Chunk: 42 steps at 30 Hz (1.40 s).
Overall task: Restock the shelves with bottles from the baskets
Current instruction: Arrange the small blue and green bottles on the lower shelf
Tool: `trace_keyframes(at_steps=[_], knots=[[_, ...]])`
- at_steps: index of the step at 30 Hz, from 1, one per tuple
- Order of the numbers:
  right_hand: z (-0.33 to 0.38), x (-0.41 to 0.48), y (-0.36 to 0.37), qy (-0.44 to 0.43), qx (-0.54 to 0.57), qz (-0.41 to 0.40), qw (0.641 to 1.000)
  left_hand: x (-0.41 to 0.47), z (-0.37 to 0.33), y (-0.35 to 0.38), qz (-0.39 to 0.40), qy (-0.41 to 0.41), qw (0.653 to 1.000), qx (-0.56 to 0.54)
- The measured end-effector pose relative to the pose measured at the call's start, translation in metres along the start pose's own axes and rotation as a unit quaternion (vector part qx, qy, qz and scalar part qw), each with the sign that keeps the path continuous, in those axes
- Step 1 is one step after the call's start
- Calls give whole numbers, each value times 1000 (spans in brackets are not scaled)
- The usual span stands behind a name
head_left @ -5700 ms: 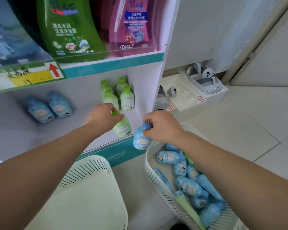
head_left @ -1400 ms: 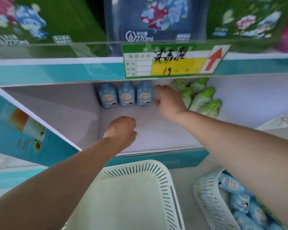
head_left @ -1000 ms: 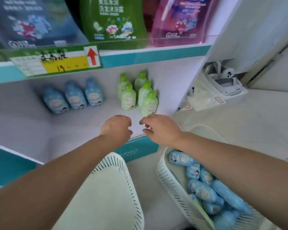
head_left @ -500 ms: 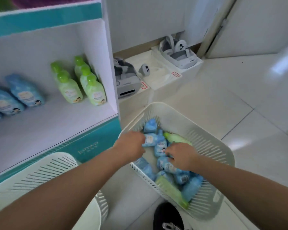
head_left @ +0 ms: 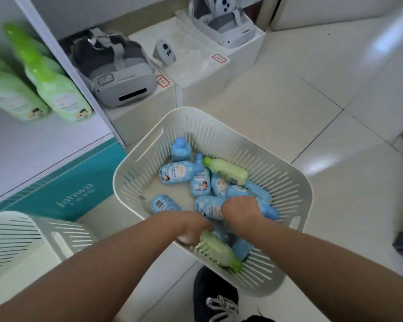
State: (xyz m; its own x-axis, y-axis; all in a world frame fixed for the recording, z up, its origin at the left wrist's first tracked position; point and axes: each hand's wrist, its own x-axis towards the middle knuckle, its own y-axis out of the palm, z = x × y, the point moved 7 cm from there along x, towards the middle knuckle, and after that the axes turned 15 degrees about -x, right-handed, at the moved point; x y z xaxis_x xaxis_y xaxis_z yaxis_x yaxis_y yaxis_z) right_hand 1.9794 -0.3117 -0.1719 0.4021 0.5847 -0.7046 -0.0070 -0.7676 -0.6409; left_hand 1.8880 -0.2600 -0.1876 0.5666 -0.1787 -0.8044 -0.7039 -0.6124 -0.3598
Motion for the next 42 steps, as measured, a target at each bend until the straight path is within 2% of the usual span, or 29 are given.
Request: trace_keyframes(at_steps=[4, 8, 11, 13, 17, 21, 23, 24, 26, 27, 28, 30, 31, 32, 34, 36, 38, 40, 42], knots=[[3, 6, 1, -8, -58, 23, 998, 11, 0, 14, 49, -1, 999, 0], [18, 11, 8, -15, -121, 0, 993, 15, -5, 9, 23, -8, 998, 64], [22, 11, 14, -30, -86, -15, 996, 13, -11, 3, -6, -6, 998, 62], [15, 12, 17, -11, -50, -3, 999, 15, -11, 4, -14, -7, 998, 57], [7, 12, 19, 19, 20, 23, 999, 14, -8, 1, 0, -21, 998, 61], [-9, 5, 12, 74, 131, 2, 989, -9, 7, -22, 18, -59, 998, -30], [-21, 2, 6, 113, 212, -14, 971, -26, 18, -39, 6, -67, 986, -154], [-26, 1, 4, 122, 242, -14, 962, -35, 23, -46, 3, -69, 967, -244], [-35, -1, -3, 146, 320, -14, 936, -51, 29, -56, 14, -60, 914, -401], [-40, -2, -7, 161, 378, -17, 911, -58, 31, -60, 23, -50, 894, -445], [-42, -3, -10, 173, 453, -10, 874, -63, 33, -62, 31, -38, 880, -472], [-37, -6, -14, 188, 613, 22, 767, -69, 35, -63, 27, -23, 861, -508], [-33, -8, -18, 193, 661, 32, 725, -71, 36, -63, 16, -19, 852, -524], [-31, -8, -24, 193, 680, 31, 707, -71, 37, -62, 3, -16, 844, -536], [-29, -7, -37, 186, 677, -6, 712, -72, 40, -59, -19, -16, 838, -545], [-32, -9, -50, 179, 644, -58, 742, -74, 43, -58, -39, -24, 842, -537], [-33, -11, -61, 166, 600, -99, 776, -76, 47, -64, -92, -34, 857, -506], [-31, -15, -74, 139, 538, -140, 820, -77, 51, -83, -207, -27, 895, -395], [-25, -17, -91, 94, 435, -190, 875, -83, 42, -107, -330, 11, 906, -264]])
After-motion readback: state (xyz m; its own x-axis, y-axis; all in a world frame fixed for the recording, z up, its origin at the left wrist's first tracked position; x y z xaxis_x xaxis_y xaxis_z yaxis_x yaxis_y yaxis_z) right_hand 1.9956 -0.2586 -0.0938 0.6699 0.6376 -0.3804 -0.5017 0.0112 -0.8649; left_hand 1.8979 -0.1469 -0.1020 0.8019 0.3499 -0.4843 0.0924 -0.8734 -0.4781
